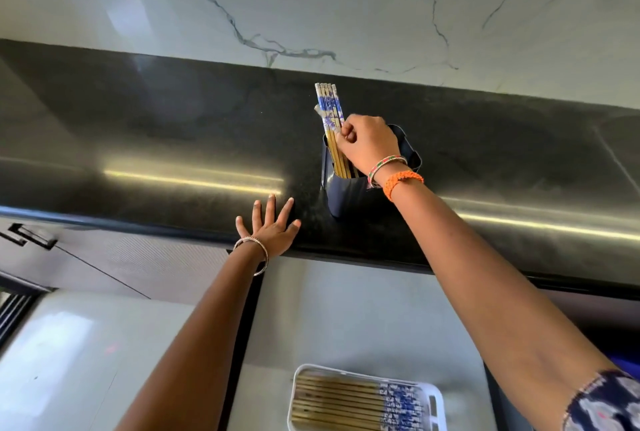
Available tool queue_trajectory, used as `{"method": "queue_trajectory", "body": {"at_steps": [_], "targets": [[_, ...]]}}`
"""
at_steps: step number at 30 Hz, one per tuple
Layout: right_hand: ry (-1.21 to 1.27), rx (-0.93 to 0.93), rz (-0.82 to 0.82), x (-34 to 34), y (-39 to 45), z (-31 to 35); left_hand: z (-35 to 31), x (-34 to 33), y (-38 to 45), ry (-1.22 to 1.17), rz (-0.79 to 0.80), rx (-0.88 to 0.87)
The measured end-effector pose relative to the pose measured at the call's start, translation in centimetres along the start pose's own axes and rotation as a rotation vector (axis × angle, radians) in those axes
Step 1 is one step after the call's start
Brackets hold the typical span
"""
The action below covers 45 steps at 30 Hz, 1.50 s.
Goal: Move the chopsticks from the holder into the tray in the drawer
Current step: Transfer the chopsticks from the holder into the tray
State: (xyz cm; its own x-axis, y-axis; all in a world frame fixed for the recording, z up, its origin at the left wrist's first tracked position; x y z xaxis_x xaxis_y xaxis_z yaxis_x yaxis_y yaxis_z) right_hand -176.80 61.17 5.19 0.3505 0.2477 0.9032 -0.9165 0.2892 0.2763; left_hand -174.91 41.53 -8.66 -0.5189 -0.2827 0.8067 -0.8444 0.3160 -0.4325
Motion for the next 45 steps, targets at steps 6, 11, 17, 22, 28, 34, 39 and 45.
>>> {"method": "queue_trajectory", "body": {"at_steps": [6,11,17,22,28,34,39,45], "targets": [[0.147,-0.158,0.06,-0.1,2.2,-1.0,0.0,-0.1,-0.1,0.003,-0.004,-0.009],[0.102,-0.161,0.136,0.0,2.7,-0.6,0.0,0.1,-0.1,-0.014,0.009,-0.003],[0.238,-0.224,0.177,-0.2,3.5,-0.5,0.0,0.1,-0.1,-0.023,0.0,-0.016],[0.51,-0.357,-0.082,2.5,2.8,-1.4,0.0,0.0,-0.2,-0.016,-0.018,-0.022],[1.005,-0.542,-0.667,9.0,-4.2,-5.6,-0.1,-0.4,-1.3,0.054,-0.039,-0.061],[1.471,-1.134,-0.448,1.1,-23.1,-10.1,2.1,-4.3,-9.1,-0.173,-0.303,-0.352],[1.314,-1.458,-0.171,-8.2,-35.4,-11.7,5.3,-11.4,-15.6,-0.353,-0.353,-0.228],[1.201,-1.508,0.032,-12.0,-39.9,-10.6,7.7,-17.6,-16.0,-0.393,0.051,0.062]]}}
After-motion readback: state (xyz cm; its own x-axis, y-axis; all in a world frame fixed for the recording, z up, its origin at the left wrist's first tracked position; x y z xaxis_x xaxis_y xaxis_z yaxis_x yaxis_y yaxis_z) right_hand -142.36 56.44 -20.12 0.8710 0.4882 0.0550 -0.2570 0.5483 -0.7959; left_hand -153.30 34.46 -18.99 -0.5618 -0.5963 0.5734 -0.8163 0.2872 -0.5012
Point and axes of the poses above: each hand's wrist, its own y-axis towards the middle knuckle, its own x-axis out of the back of the hand, z = x × y, the point moved 4 cm from there along y, towards the middle knuckle, and after that the axes turned 7 degrees about -y, right-handed, at the moved point
